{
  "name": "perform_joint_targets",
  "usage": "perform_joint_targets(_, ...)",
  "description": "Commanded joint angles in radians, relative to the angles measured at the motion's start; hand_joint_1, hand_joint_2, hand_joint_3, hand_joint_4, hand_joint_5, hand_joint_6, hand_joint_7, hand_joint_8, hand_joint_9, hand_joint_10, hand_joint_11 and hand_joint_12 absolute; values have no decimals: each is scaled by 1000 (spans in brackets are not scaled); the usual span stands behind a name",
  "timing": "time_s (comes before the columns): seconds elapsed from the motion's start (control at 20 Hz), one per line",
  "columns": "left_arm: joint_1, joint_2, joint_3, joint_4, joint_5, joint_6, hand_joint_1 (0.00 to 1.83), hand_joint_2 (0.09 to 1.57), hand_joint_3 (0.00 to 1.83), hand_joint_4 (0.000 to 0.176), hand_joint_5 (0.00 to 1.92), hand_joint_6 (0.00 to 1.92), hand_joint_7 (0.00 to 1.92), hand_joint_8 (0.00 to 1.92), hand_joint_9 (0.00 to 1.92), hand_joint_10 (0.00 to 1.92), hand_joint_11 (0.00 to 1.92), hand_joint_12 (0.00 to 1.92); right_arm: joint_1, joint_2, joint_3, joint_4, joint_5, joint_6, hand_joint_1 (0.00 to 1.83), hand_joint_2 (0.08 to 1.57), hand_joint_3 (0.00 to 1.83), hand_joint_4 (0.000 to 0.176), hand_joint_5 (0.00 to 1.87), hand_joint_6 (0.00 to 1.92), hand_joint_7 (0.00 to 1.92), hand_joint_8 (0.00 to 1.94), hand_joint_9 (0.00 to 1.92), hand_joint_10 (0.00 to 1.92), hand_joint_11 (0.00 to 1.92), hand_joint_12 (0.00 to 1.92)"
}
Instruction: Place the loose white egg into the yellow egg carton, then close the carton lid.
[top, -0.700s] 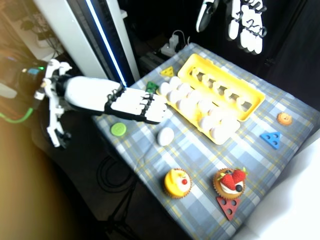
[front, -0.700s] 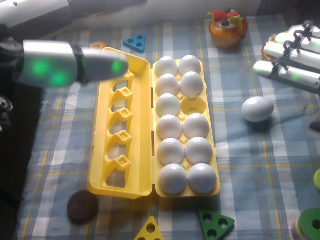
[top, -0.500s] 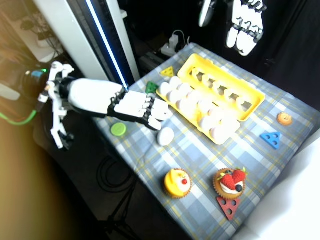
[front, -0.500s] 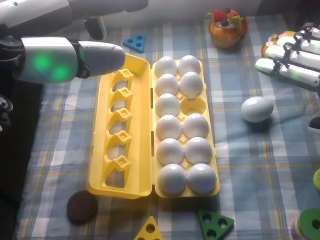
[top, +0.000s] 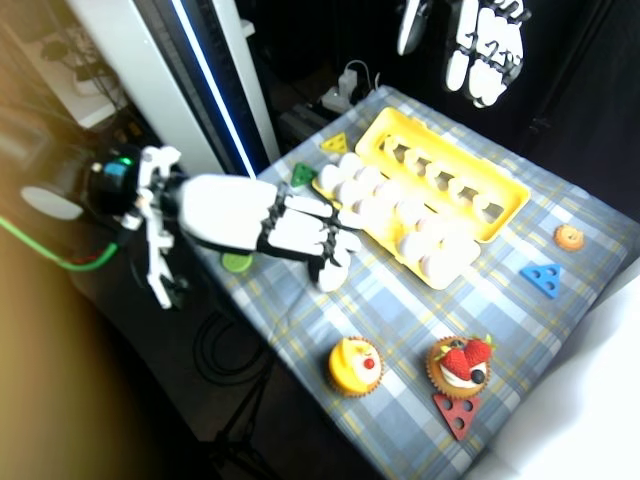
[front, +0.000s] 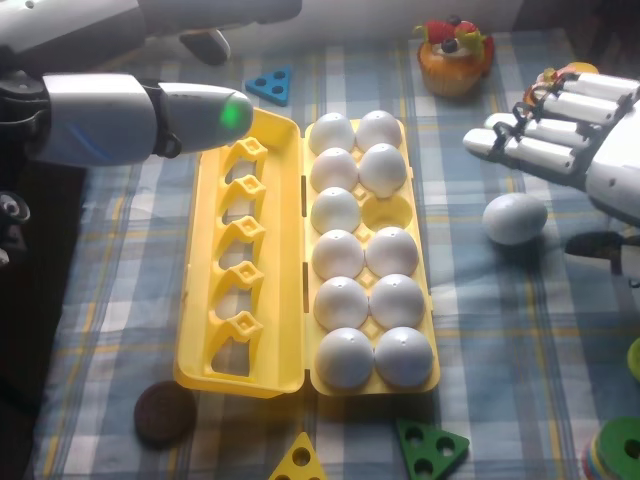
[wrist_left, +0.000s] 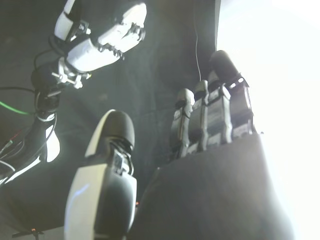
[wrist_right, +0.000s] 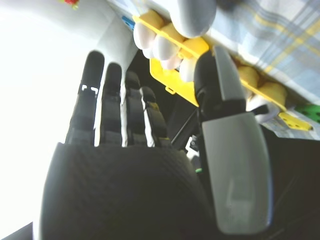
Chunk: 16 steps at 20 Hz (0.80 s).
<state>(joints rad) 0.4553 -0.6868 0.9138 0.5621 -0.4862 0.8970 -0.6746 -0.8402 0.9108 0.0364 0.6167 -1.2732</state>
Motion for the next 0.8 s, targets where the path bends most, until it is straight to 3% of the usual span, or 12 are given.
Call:
perform_joint_targets(0.0,-8,3,-1,-36,-102,-6,394,1360,1,3,197,3,139,2,127,53,0,1215,23,-3,8,-1,104,7,946,1157,0,0,0,203,0,1020,0,1192,0,1912)
perform_joint_targets(0.05,-8,3,-1,-36,-102,-6,394,1360,1,3,198,3,139,2,128,52,0,1219,24,-13,15,-1,98,13,947,1156,0,0,0,210,0,1030,0,1199,0,1919)
perform_joint_targets(0.1,-8,3,-1,-36,-102,-6,393,1358,0,15,196,2,145,2,135,49,0,1166,25,-24,23,0,91,15,948,1152,0,0,0,668,38,950,0,1202,0,1856)
perform_joint_targets(0.2,-7,3,-1,-36,-103,-6,381,1365,0,14,192,3,129,1,133,32,0,1030,27,-41,35,0,79,19,998,1137,0,0,0,778,158,549,30,902,0,1633)
perform_joint_targets(0.3,-6,3,-1,-36,-104,-7,371,1376,3,9,178,2,98,0,108,17,0,960,29,-65,51,3,56,24,1022,1111,0,0,0,381,149,232,0,679,0,1444)
perform_joint_targets(0.35,-5,3,-1,-36,-104,-7,357,1385,3,4,177,1,95,1,110,15,0,1014,29,-72,57,4,49,24,1012,1116,0,0,2,283,253,296,32,933,0,1500)
perform_joint_targets(0.4,-4,3,-1,-36,-104,-7,346,1387,2,6,176,1,103,4,116,17,0,1026,30,-82,65,8,40,24,1050,1117,0,0,12,280,251,630,90,1191,0,1700)
perform_joint_targets(0.45,-3,3,-1,-36,-104,-7,318,1393,2,8,180,2,115,4,132,21,0,1092,30,-88,70,10,33,24,1109,1120,1,0,26,315,203,1283,216,1608,120,1877)
perform_joint_targets(0.55,-2,3,-1,-38,-107,-7,384,1380,0,0,230,12,171,10,181,35,0,1175,32,-113,93,25,11,24,1141,1134,1,0,0,679,147,1658,333,1906,476,1921)
perform_joint_targets(0.6,-2,3,-1,-38,-107,-7,384,1380,0,0,230,12,171,10,181,35,0,1175,33,-118,98,27,5,24,1141,1134,1,0,0,679,147,1658,333,1906,476,1921)
perform_joint_targets(0.7,-2,3,-1,-38,-108,-7,306,1398,2,2,215,2,167,4,177,29,0,1198,37,-138,118,36,-12,24,1143,1220,18,0,233,715,336,1163,472,1573,548,1893)
perform_joint_targets(0.75,-1,3,-1,-38,-108,-7,278,1400,1,7,214,1,170,2,182,29,0,1261,40,-146,126,38,-21,24,1255,1267,11,0,351,786,588,1442,612,1405,630,1816)
